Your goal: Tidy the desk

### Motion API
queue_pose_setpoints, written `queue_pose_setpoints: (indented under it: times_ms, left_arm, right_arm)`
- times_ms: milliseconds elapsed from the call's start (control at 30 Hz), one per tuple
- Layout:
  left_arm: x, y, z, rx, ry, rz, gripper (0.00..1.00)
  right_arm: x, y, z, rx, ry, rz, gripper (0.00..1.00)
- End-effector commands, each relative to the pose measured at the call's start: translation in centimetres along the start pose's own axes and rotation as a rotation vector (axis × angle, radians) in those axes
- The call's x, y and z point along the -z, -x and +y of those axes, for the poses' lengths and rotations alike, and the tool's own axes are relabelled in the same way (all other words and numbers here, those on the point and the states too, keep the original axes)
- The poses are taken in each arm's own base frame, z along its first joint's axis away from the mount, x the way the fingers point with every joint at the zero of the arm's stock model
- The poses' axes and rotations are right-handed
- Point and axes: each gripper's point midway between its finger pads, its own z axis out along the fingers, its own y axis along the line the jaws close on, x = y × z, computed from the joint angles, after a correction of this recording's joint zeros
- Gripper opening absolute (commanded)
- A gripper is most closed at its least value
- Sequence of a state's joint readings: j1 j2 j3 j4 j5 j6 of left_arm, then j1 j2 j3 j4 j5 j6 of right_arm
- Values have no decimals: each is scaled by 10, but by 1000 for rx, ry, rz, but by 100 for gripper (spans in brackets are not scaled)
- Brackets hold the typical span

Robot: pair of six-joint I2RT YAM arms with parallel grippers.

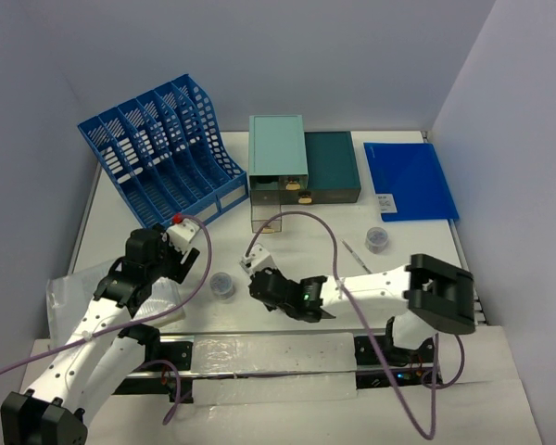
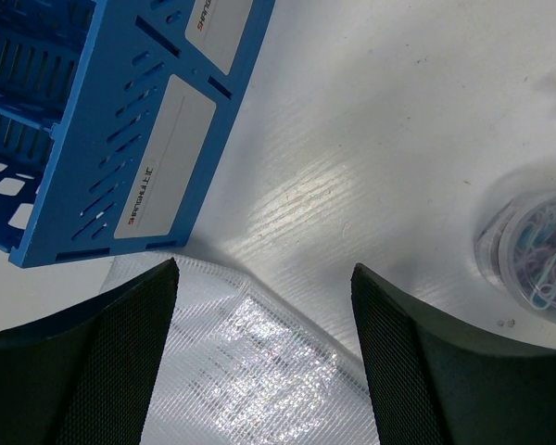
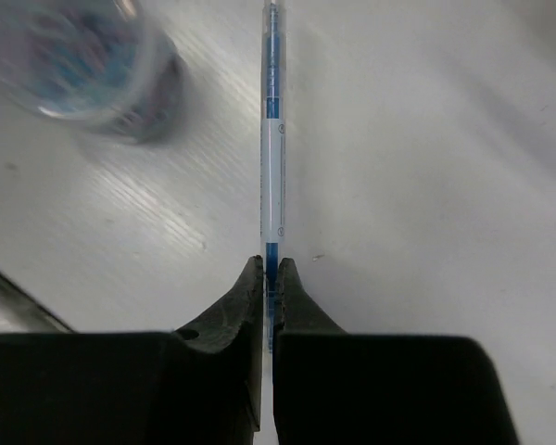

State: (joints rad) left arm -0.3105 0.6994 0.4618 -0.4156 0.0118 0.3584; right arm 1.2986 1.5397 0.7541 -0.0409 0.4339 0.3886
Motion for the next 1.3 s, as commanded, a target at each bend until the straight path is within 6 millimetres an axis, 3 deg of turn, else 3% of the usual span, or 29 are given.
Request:
queue_pose_setpoints:
  times_ms: [0, 100, 133, 167, 267, 333, 433, 567, 667, 800, 967, 1067, 1267]
  left_arm:
    - [1, 7, 5, 15, 18, -29, 82]
    - [3, 11, 6, 15, 18, -38, 82]
    - [3, 12, 5, 14, 11, -38, 82]
    - [7, 18, 6, 12, 8, -50, 82]
    - [21, 40, 13, 3, 16, -96, 82]
    - [35, 62, 22, -4, 31, -135, 82]
    - [44, 70, 29, 3, 55, -136, 81]
    - [39, 65, 15, 4, -6, -155, 81]
    - [24, 47, -1, 26, -56, -136, 81]
    - [24, 47, 2, 27, -44, -141, 81]
    - [23, 44, -2, 24, -57, -137, 81]
    - [22, 43, -1, 25, -56, -135, 82]
    - [21, 43, -4, 24, -69, -129, 82]
  right_arm:
    - [46, 104, -2, -102, -9, -268, 0]
    - [60, 154, -16, -187, -21, -372, 0]
    - [60, 155, -17, -191, -25, -373, 0]
    - [61, 173, -30, -235, -56, -398, 0]
    - [60, 197, -65, -332, -137, -442, 0]
    - [58, 206, -94, -409, -194, -476, 0]
    - [59, 220, -133, -506, -274, -576, 0]
    - [48, 228, -148, -522, -311, -611, 0]
    - [34, 238, -151, -515, -325, -613, 0]
    - [8, 238, -154, -512, -357, -583, 0]
    - [-19, 218, -157, -524, -380, -516, 0]
    - [-21, 205, -154, -534, -368, -487, 0]
    - [-2, 187, -144, -522, -357, -460, 0]
